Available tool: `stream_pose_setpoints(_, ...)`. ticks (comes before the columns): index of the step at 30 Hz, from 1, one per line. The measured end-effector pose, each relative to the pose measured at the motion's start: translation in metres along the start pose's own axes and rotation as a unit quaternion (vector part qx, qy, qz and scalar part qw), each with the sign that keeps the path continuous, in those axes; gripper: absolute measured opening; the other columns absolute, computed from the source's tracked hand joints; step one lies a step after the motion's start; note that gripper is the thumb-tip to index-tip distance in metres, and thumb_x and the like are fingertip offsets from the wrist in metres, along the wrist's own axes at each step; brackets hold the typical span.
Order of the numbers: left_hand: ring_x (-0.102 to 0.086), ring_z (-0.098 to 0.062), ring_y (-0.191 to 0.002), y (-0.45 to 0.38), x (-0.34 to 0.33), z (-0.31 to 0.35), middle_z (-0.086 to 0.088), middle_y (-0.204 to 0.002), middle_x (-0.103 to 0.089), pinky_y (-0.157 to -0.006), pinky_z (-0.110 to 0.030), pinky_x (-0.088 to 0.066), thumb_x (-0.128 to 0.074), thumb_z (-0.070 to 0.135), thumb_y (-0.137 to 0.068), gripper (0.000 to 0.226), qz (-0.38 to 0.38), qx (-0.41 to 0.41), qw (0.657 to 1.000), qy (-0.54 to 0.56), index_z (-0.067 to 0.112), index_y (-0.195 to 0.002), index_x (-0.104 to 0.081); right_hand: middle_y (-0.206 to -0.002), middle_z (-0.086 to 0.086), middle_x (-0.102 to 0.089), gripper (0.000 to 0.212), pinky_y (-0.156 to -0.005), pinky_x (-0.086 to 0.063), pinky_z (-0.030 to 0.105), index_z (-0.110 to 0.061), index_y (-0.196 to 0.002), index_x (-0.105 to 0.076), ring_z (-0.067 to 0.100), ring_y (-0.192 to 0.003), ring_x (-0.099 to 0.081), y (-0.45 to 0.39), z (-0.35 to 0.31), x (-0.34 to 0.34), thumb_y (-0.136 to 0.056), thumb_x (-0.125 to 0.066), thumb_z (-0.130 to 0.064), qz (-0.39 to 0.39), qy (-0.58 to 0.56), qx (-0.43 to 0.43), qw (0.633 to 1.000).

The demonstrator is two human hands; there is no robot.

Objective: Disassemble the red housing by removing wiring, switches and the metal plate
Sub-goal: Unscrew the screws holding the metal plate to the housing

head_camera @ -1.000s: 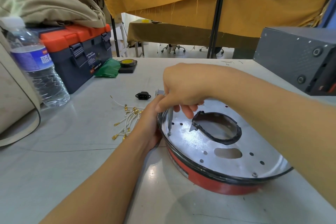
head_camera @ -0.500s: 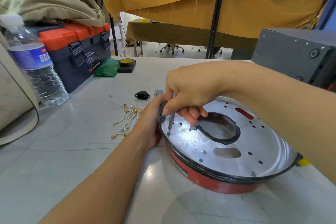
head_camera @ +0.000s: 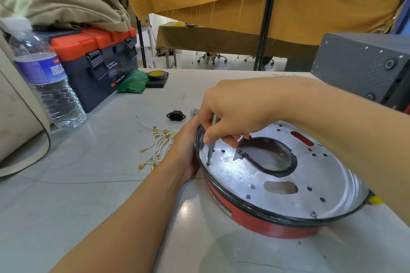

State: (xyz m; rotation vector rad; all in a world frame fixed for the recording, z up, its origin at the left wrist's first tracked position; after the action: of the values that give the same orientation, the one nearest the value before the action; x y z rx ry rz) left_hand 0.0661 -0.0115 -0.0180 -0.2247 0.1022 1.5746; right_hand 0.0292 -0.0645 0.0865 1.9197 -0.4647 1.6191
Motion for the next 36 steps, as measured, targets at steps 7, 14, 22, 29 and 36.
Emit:
stream_pose_setpoints(7, -0.063, 0.007, -0.053, 0.005, -0.006, -0.002, 0.013, -0.052, -0.066, -0.046, -0.008, -0.045, -0.03, 0.012, -0.098, 0.064, 0.012, -0.02, 1.0, 0.008, 0.021, -0.051, -0.073, -0.055, 0.001, -0.063, 0.027, -0.04, -0.038, 0.014, -0.01, -0.082, -0.063, 0.014, -0.046, -0.058, 0.003, 0.02, -0.002, -0.093, -0.058, -0.035, 0.189, -0.15, -0.049, 0.969)
stream_pose_setpoints(14, -0.065, -0.003, -0.053, 0.002, -0.003, -0.003, 0.001, -0.051, -0.066, -0.046, -0.013, -0.047, -0.033, 0.024, -0.098, 0.063, 0.008, -0.005, 0.999, 0.039, 0.024, -0.047, -0.07, -0.039, -0.022, -0.053, 0.004, -0.042, -0.039, 0.014, -0.017, -0.098, -0.054, 0.003, -0.036, -0.049, 0.002, 0.019, -0.007, -0.094, -0.052, -0.016, 0.165, -0.212, -0.011, 0.963)
stream_pose_setpoints(22, -0.062, -0.008, -0.05, 0.003, -0.005, 0.001, 0.0, -0.049, -0.062, -0.046, -0.015, -0.047, -0.039, 0.022, -0.09, 0.054, -0.017, -0.024, 0.999, 0.029, 0.018, -0.042, -0.063, -0.05, -0.006, -0.056, 0.007, -0.049, -0.039, 0.014, -0.024, -0.096, -0.05, 0.002, -0.049, -0.053, 0.005, 0.008, -0.003, -0.095, -0.056, -0.02, 0.133, -0.168, 0.031, 0.976)
stream_pose_setpoints(29, -0.063, -0.004, -0.051, 0.002, -0.003, -0.001, 0.005, -0.051, -0.064, -0.046, -0.013, -0.047, -0.028, 0.012, -0.098, 0.059, -0.022, -0.02, 0.999, 0.036, 0.018, -0.053, -0.065, -0.066, -0.011, -0.059, 0.011, -0.057, -0.038, 0.016, -0.027, -0.093, -0.048, 0.0, -0.062, -0.053, 0.011, -0.001, -0.001, -0.094, -0.058, -0.022, 0.105, -0.101, 0.058, 0.988)
stream_pose_setpoints(36, -0.063, 0.005, -0.051, 0.001, -0.006, -0.002, 0.011, -0.049, -0.064, -0.045, -0.01, -0.046, -0.037, 0.015, -0.094, 0.057, -0.002, -0.047, 0.997, 0.067, 0.028, -0.051, -0.072, -0.064, -0.014, -0.06, 0.008, -0.055, -0.041, 0.014, -0.023, -0.085, -0.058, 0.0, -0.06, -0.055, 0.009, 0.007, 0.0, -0.09, -0.063, -0.027, 0.203, -0.149, 0.037, 0.967)
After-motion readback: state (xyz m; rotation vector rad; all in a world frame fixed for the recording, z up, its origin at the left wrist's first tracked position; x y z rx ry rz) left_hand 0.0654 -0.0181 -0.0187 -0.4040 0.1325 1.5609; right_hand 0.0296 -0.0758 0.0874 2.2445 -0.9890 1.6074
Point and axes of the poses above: each hand's wrist, its own y-axis away from the middle knuckle, its own x-axis out of the back of the hand, z = x × y, the point moved 8 cm from there along -y, towards the middle knuckle
